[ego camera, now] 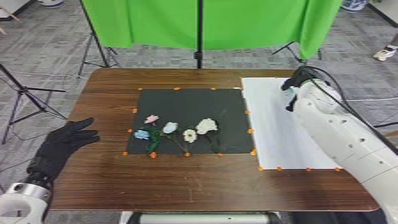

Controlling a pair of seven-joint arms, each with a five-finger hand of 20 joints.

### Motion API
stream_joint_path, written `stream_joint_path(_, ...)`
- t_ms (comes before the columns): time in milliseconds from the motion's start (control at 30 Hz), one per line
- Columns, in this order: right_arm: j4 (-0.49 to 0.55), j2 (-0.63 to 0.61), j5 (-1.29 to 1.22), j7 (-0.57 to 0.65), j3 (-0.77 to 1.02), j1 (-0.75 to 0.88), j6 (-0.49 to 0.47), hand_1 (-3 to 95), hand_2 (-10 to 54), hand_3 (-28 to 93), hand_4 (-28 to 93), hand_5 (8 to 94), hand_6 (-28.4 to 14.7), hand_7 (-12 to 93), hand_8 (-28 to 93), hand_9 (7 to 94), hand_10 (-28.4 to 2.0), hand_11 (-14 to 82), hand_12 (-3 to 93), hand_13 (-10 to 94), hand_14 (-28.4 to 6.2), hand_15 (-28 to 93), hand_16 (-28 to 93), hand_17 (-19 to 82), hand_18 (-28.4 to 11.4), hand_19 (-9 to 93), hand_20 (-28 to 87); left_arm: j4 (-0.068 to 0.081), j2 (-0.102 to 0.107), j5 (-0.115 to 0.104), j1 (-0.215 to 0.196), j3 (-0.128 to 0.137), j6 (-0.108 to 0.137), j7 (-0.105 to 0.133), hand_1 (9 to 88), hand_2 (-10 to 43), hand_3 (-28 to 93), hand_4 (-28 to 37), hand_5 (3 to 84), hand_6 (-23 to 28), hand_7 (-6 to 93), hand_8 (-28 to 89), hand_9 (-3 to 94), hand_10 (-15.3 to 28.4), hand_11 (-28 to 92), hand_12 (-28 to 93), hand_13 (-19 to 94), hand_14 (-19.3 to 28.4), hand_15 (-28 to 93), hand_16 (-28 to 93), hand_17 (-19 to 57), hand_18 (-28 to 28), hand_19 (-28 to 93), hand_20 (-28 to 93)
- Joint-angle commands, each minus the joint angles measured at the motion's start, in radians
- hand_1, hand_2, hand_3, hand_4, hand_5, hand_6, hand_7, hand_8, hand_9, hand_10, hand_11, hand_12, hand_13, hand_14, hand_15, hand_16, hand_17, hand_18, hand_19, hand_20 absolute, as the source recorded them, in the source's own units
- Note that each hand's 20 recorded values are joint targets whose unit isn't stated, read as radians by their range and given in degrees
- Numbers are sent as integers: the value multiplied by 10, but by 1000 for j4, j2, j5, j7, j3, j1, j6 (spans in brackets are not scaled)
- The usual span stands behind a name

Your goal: Arrange flowers

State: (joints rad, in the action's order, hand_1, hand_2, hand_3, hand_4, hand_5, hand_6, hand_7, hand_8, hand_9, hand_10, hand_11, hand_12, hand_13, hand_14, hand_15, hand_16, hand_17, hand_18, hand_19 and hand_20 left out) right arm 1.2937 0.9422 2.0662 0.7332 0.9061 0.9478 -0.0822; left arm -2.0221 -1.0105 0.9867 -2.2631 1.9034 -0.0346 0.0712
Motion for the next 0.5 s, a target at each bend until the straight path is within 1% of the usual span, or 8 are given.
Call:
stream_joint_path(33,-45,45,10,-29,-40,22,47,397,-95,651,-178,493,7,127,-81,565,-183,110,199,793,-66,657,278,503,-196,931,507,7,-11,6,-1,-9,-12,-10,160,183,661,-283,443,76,46,-42,479,165,162,120,409,206,205,3,92,158,174,184)
stream_joint_path(133,-63,58,29,-32,-55,35,61,415,-95,660,-188,500,16,142,-89,564,-182,112,197,802,-59,658,279,515,-190,932,512,10,-12,5,3,-12,-16,-13,160,183,662,-283,443,76,45,-43,480,164,162,120,409,206,205,3,92,158,173,183)
stream_joint_path(200,-74,63,39,-31,-70,46,92,436,-95,663,-192,514,24,156,-96,564,-182,111,196,810,-54,660,279,524,-186,932,519,11,-11,6,6,-14,-17,-14,160,183,662,-283,443,76,46,-42,479,165,162,120,409,206,205,2,92,158,173,183)
stream_joint_path(233,-82,66,52,-33,-76,52,113,448,-95,669,-194,528,25,162,-102,579,-176,118,199,816,-51,659,279,528,-185,932,523,11,-10,5,6,-13,-18,-14,160,183,661,-283,443,76,46,-42,479,164,162,120,409,206,205,2,92,158,173,184)
stream_joint_path(367,-103,62,64,-42,-112,74,295,515,-95,678,-210,611,34,193,-124,662,-143,169,200,840,-36,656,281,551,-175,932,535,11,-10,4,5,-12,-17,-14,160,184,660,-283,443,76,45,-42,480,165,162,120,409,206,205,2,92,158,173,183)
stream_joint_path(400,-104,60,56,-44,-117,75,334,565,-95,633,-211,651,25,204,-49,704,-130,143,253,853,-29,648,287,562,-169,932,539,11,-11,4,4,-10,-17,-13,161,183,661,-283,443,76,45,-42,480,164,162,120,409,206,204,2,92,158,173,183)
stream_joint_path(433,-102,58,61,-47,-117,78,368,613,-95,571,-195,686,17,211,-7,737,-120,109,298,859,-26,645,290,567,-166,932,540,10,-11,3,2,-9,-16,-14,162,183,661,-283,443,76,45,-43,480,164,162,120,409,206,204,2,92,158,173,183)
stream_joint_path(500,-69,49,71,-54,-91,91,406,655,-95,551,-191,748,4,238,42,796,-106,81,359,878,-17,640,299,587,-160,932,547,9,-10,4,0,-7,-17,-14,162,183,661,-283,443,75,46,-42,480,164,163,120,409,206,204,2,92,158,173,183)
